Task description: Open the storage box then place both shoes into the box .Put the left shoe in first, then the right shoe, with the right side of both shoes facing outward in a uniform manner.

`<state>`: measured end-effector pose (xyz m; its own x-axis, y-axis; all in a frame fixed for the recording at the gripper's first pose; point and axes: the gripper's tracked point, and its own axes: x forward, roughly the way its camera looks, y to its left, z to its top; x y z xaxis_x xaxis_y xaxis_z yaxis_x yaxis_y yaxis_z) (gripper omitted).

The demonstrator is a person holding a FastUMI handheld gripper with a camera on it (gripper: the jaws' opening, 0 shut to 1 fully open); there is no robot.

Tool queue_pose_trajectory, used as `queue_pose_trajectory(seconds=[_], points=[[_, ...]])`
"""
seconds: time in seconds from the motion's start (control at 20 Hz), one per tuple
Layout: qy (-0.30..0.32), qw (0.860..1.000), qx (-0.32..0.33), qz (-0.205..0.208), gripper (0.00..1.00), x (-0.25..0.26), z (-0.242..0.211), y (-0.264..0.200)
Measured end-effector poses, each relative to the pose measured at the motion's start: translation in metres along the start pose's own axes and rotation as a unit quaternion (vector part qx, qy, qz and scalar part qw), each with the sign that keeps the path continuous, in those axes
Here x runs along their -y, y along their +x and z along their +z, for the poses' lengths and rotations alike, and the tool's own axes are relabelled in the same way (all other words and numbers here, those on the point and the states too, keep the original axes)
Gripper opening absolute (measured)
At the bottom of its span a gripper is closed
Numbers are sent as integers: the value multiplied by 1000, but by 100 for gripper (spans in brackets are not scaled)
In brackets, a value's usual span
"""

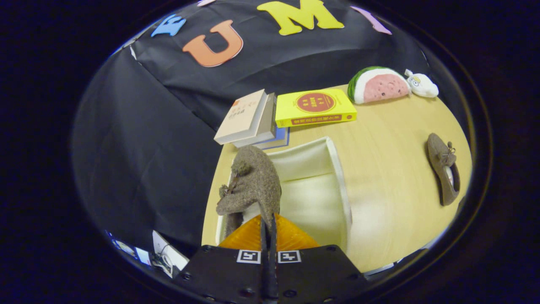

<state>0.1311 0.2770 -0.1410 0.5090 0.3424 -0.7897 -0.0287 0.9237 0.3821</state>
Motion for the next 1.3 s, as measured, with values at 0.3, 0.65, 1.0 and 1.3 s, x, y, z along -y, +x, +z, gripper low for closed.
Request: queue_pose_trajectory(seconds=[0.3,0.65,1.0,1.3], points=[[-33,999,-28,-22,0,-8,-35,22],[-82,992,-71,-67,0,2,-63,48],[-148,985,-77,-34,63,-8,-72,33],[-177,982,-44,-44,97,12,-59,-27]])
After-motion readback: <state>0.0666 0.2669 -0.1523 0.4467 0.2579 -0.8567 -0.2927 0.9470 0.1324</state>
